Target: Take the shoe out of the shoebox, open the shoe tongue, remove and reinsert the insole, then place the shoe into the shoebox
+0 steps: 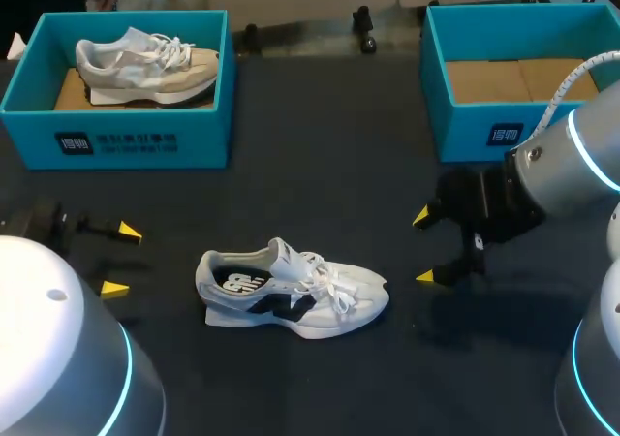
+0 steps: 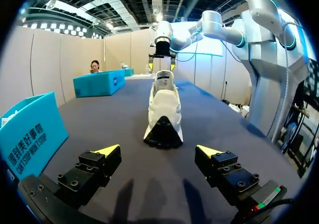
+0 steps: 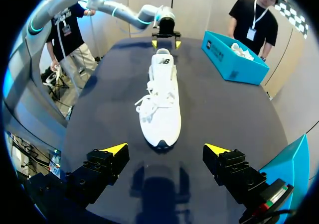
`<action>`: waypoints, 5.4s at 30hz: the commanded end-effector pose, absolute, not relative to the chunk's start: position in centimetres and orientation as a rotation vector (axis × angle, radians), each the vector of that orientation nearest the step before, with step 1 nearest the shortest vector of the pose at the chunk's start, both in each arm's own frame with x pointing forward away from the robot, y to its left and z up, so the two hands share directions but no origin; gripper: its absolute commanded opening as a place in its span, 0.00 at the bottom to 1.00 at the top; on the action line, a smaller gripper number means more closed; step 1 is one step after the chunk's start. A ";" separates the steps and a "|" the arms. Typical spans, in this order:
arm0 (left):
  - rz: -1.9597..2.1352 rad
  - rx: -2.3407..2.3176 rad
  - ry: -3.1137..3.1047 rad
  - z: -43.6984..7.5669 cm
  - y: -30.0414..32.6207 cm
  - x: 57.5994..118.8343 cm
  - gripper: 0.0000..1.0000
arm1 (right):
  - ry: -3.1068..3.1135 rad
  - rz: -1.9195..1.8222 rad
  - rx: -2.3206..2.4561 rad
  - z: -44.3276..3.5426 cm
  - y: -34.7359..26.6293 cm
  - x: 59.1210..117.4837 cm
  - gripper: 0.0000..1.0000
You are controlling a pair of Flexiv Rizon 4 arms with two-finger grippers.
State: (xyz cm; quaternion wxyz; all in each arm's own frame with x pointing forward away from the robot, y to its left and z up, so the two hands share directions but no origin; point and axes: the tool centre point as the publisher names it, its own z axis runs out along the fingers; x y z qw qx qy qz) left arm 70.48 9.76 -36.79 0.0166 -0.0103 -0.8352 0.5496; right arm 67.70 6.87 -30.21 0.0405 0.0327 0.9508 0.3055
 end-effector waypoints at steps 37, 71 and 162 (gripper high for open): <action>1.712 0.081 -2.615 -40.0 0.1 68.3 1.00 | 2.909 0.936 0.100 -30.2 6.8 67.5 1.00; 1.729 0.038 -2.648 -42.4 -4.9 67.7 1.00 | 2.909 0.936 0.100 -30.2 6.8 67.5 1.00; 1.732 0.102 -2.672 -42.5 -7.0 69.8 0.00 | 2.955 0.696 0.237 -27.8 16.2 72.7 1.00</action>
